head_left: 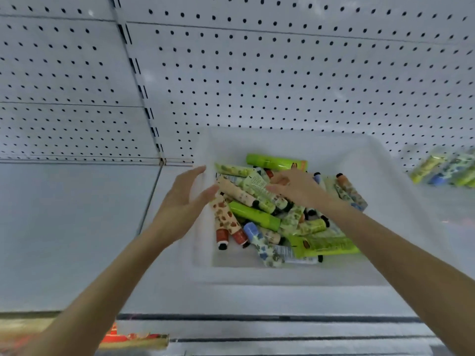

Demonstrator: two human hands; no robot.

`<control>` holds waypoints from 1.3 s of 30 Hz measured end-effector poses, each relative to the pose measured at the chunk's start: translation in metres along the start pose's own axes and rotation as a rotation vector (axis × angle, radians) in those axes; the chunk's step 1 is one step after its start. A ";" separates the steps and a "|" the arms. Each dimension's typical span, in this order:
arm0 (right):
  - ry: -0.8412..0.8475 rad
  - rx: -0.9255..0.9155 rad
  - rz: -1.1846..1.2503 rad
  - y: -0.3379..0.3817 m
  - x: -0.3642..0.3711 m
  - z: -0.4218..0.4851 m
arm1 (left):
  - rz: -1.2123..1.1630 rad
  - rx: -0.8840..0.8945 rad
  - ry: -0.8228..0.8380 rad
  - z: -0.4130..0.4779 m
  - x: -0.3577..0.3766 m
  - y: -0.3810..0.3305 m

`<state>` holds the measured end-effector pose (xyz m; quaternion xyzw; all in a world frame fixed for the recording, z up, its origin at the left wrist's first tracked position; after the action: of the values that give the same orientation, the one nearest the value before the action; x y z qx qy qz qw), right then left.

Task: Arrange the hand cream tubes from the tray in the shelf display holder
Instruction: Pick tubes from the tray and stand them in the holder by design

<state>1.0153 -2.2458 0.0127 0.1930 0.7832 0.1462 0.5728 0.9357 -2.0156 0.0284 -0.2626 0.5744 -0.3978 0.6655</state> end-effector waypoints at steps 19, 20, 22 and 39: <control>0.252 -0.042 0.730 -0.017 -0.046 -0.010 | -0.051 0.107 0.120 0.057 0.057 -0.066; 0.252 -0.048 0.745 -0.019 -0.050 -0.010 | -0.069 0.095 0.170 0.062 0.071 -0.067; 0.237 -0.061 0.764 -0.024 -0.055 -0.008 | -0.096 0.070 0.272 0.070 0.096 -0.068; -0.150 0.104 0.249 -0.092 -0.068 0.040 | -0.574 -0.122 0.166 0.086 0.111 -0.053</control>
<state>1.0593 -2.3587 0.0160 0.3285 0.7145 0.1606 0.5965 1.0103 -2.1455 0.0269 -0.4204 0.5520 -0.5542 0.4598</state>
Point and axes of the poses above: each hand's wrist, its own z-axis towards the middle knuckle, its own x-axis out of the palm, y = z × x, the point moved 8 cm from there along z, towards the middle knuckle, and after that the axes turned 15 degrees about x, right-handed, at the moved point
